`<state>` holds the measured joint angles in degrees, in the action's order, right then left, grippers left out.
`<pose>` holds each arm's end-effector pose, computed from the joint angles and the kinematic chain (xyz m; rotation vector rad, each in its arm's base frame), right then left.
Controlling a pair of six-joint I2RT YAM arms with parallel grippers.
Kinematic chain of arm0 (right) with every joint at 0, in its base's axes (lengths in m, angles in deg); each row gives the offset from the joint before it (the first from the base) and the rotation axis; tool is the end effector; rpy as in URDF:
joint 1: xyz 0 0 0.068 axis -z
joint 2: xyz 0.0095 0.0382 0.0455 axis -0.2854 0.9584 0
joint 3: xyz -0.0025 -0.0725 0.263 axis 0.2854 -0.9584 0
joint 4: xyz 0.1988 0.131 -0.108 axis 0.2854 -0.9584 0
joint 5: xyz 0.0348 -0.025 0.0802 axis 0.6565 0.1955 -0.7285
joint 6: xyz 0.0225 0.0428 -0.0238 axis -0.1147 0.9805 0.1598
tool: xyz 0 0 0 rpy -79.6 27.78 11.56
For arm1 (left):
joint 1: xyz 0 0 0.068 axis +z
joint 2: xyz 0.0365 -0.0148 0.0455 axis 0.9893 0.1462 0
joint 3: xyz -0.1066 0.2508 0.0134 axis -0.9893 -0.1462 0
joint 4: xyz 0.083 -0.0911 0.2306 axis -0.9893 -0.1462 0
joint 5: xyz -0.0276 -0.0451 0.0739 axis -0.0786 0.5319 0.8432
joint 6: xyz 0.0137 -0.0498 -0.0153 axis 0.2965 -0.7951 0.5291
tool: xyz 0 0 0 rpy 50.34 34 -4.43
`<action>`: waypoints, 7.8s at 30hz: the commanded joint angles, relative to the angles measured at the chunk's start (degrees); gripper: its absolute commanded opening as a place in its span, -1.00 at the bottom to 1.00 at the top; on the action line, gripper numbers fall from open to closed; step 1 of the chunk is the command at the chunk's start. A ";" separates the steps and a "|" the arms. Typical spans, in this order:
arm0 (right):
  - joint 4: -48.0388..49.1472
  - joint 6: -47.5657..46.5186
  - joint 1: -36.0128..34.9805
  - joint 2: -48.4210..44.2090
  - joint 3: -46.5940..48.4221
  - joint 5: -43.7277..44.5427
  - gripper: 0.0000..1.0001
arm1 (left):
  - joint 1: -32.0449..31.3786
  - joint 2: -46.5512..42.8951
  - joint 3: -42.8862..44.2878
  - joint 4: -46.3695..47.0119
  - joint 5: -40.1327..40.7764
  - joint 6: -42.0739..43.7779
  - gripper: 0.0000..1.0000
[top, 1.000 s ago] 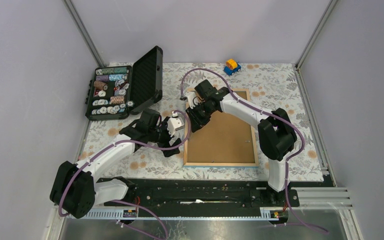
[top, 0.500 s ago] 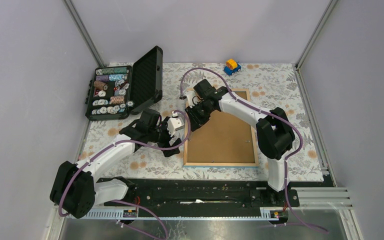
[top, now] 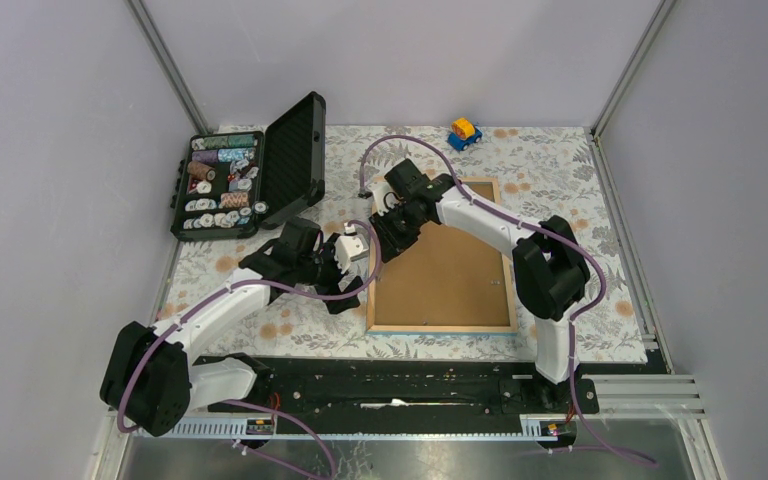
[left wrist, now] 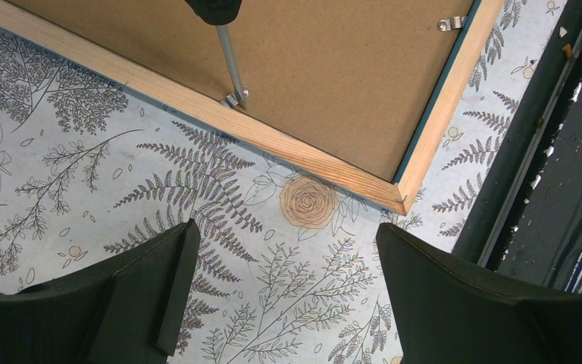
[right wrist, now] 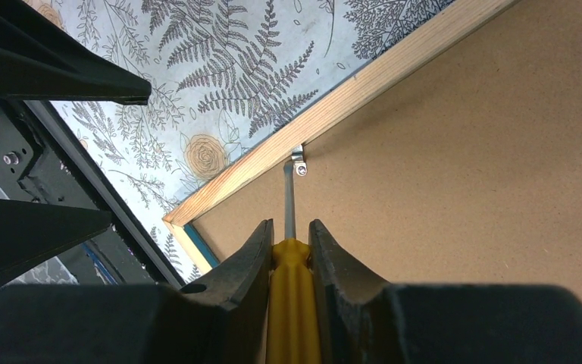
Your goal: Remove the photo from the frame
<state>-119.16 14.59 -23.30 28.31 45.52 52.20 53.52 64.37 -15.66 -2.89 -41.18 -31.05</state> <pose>0.3200 0.2866 0.2293 -1.1532 2.3862 0.7667 0.1938 -0.1241 0.2158 1.2641 2.0373 -0.6903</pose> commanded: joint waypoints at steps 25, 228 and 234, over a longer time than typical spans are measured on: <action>3.25 -1.87 0.05 -5.23 -2.75 10.35 -1.00 | -0.22 0.43 0.12 2.60 -0.10 0.46 0.88; 7.32 -16.52 6.73 -27.01 -38.12 -11.96 -1.00 | -32.22 19.68 6.18 -2.74 16.48 26.16 -0.11; 4.46 -18.49 6.74 -28.20 -38.21 -9.63 -1.00 | -32.22 19.76 5.94 -2.78 16.64 26.28 -0.12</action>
<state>-108.87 0.10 -16.04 1.36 8.69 36.48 21.69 83.62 -9.01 -5.97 -23.02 -4.40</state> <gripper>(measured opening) 0.261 0.447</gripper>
